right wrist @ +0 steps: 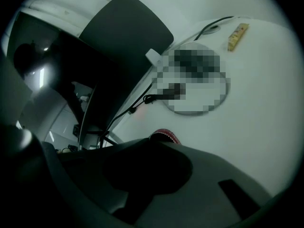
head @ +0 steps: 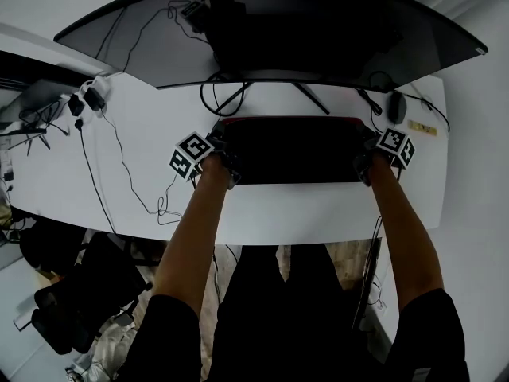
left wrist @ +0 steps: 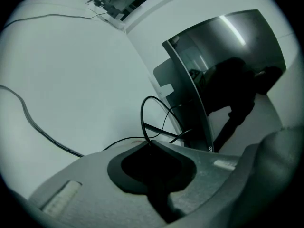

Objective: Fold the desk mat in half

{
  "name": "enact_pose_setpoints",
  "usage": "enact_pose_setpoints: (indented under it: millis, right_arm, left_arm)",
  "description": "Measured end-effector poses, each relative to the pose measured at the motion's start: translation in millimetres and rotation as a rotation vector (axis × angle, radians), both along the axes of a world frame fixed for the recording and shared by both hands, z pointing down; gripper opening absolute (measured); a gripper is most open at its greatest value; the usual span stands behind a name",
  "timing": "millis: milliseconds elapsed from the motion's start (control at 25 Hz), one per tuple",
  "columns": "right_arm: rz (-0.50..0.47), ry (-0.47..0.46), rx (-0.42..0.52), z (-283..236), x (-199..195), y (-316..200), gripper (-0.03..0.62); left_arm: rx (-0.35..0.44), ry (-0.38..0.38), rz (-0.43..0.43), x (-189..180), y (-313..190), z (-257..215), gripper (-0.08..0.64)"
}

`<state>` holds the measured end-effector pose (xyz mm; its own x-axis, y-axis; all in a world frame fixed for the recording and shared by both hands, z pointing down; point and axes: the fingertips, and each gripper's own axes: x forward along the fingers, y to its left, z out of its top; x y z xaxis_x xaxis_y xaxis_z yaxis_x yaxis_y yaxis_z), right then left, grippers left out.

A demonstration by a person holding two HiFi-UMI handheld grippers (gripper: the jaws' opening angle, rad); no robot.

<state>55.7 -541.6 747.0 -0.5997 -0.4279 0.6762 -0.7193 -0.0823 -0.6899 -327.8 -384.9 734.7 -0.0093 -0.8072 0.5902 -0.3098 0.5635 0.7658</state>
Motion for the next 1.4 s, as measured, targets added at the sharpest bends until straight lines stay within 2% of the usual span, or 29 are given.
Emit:
enact_pose_setpoints:
  millis: [280,680,920,1000,1160,1280,1400]
  right_arm:
    - [0.001,0.041,0.012,4,-3,-6,0.014]
    - [0.039,0.020,-0.010,2,-3,-8,0.012]
    - [0.075,0.006,-0.009,3,-6,-12,0.030]
    - [0.079,0.021,0.013,-2,-1,-12,0.048]
    - [0.022,0.119,0.095,-14,13,-13,0.105]
    - [-0.014,0.153,0.195,-33,26,-16,0.106]
    - [-0.045,0.141,0.270,-56,37,-10,0.106]
  left_arm:
    - [0.007,-0.037,-0.035,-24,-4,2,0.020]
    - [0.052,-0.128,0.093,-7,-2,-14,0.021]
    - [0.098,-0.140,0.082,-3,8,-35,0.021]
    - [0.121,-0.168,0.106,0,12,-43,0.021]
    - [0.127,-0.245,0.145,5,29,-55,0.021]
    - [0.152,-0.276,0.149,13,42,-69,0.021]
    - [0.186,-0.301,0.151,25,56,-85,0.021]
